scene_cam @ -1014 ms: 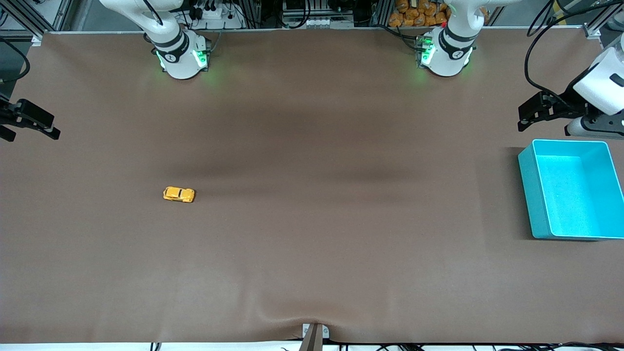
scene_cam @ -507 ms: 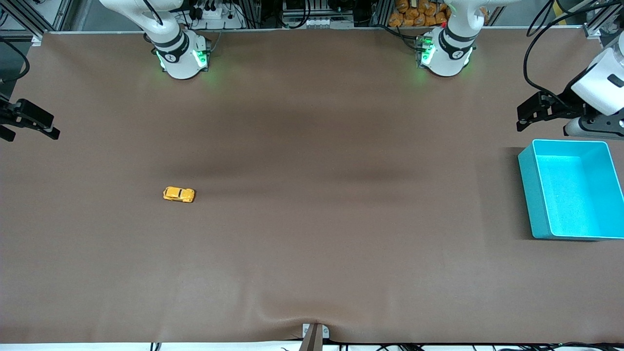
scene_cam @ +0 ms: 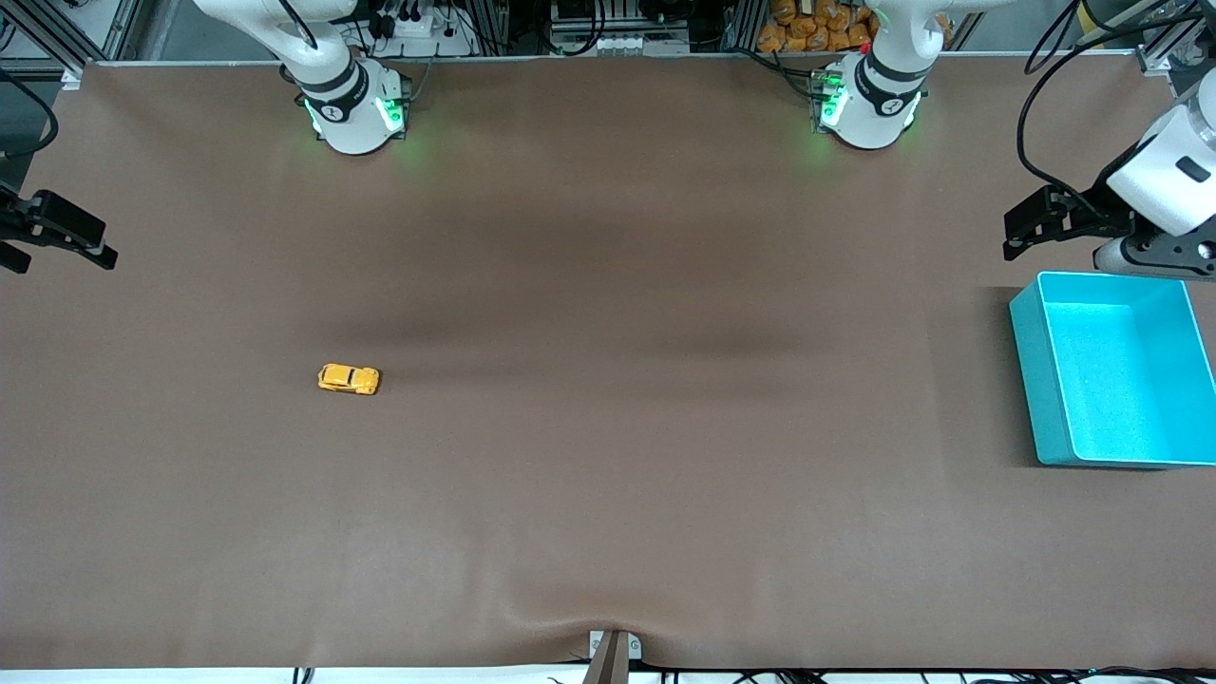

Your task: Wind and store yellow beetle car

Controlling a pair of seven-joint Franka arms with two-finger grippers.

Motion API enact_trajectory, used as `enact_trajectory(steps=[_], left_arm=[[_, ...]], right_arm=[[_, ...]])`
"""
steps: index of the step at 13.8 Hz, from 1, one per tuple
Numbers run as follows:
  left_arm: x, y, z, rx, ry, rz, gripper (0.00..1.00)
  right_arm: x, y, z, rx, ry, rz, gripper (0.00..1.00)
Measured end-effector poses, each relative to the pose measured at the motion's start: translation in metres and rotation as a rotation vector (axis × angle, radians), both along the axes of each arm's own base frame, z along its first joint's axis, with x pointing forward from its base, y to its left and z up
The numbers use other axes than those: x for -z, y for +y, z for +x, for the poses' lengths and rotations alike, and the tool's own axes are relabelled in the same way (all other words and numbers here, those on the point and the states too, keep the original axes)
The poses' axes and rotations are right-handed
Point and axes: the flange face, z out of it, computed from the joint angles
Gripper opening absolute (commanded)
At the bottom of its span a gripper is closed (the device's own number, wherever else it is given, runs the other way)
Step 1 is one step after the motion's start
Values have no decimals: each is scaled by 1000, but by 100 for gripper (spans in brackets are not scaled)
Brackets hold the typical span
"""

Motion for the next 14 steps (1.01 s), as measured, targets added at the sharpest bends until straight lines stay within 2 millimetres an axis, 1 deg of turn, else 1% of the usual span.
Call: enact_trajectory(steps=[5,14], left_arm=[[1,0,1,0,2,0,100],[1,0,1,0,1,0,100]], right_arm=[[-6,-2,0,2,-11,-9,100],[-6,-4,0,4,-10,-21,100]])
